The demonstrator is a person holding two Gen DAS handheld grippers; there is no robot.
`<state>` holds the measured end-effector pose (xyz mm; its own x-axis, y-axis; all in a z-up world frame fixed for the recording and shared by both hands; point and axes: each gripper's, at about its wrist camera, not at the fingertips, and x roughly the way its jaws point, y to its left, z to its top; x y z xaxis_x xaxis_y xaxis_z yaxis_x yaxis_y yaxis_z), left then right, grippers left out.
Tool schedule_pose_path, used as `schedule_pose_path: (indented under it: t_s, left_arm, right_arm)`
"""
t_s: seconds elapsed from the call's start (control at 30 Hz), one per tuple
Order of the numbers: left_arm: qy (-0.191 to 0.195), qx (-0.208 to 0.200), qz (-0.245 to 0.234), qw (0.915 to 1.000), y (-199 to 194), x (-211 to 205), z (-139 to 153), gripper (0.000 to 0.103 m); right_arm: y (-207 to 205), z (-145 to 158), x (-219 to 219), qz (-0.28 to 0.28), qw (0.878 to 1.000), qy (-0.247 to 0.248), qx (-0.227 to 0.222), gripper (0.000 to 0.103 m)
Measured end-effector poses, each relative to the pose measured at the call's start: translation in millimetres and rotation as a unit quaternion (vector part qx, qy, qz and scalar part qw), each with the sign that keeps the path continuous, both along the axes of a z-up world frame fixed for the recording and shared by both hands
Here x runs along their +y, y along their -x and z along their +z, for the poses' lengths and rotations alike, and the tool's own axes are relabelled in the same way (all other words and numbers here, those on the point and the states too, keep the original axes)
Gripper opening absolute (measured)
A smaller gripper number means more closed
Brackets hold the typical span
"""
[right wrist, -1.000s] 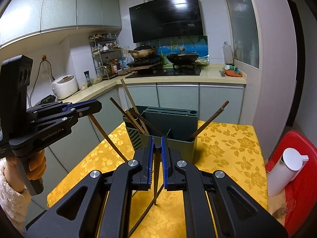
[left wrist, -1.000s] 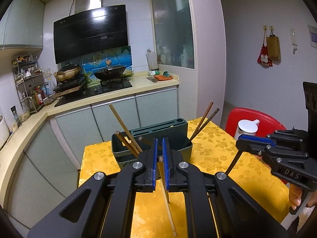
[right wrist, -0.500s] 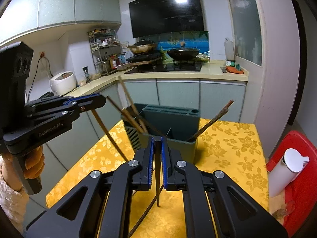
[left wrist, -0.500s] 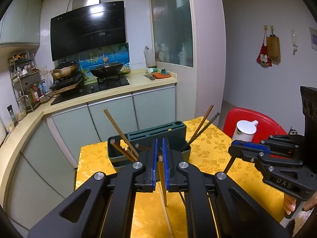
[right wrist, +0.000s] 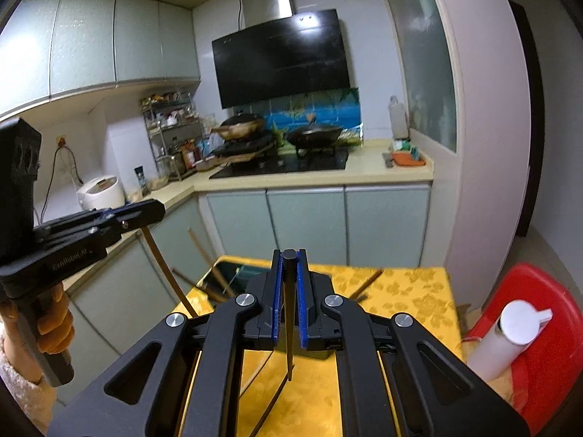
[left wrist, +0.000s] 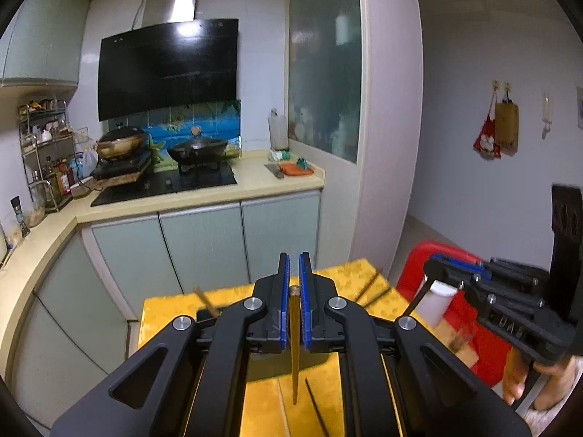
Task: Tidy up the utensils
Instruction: 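Push both held chopsticks down into the holder with both tools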
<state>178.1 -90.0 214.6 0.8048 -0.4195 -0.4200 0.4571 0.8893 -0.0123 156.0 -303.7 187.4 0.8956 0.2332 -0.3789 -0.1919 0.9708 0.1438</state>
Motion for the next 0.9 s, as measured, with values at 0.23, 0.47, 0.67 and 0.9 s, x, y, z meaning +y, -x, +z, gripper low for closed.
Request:
schedule_pose_path:
  t_s: [0.23,0.47,0.67,0.9]
  left_arm:
    - [0.011,-0.025,0.032,0.9991,-22.5,-15.8,33.8,0.005]
    - [0.024,-0.054,0.068,0.9959,-44.2,-21.8,60.4,0.005]
    - [0.031,-0.044,0.09,0.9945,-65.4,-21.2,45.2,0.005]
    - [0.011,-0.017,0.098,0.995,-85.6,-21.8,1.1,0.005]
  right_arm:
    - [-14.4,21.4,-2.2,-0.017,0.999,0.003,-0.027,0.008]
    - [-29.9,32.4,-7.8,-0.026,0.999,-0.005,-0.043,0.008]
    - [-44.5,37.0,-1.0,-0.038,0.998,0.008,-0.051,0.008]
    - [-65.1,18.1,12.8,-0.038,0.998,0.022,-0.034,0.008]
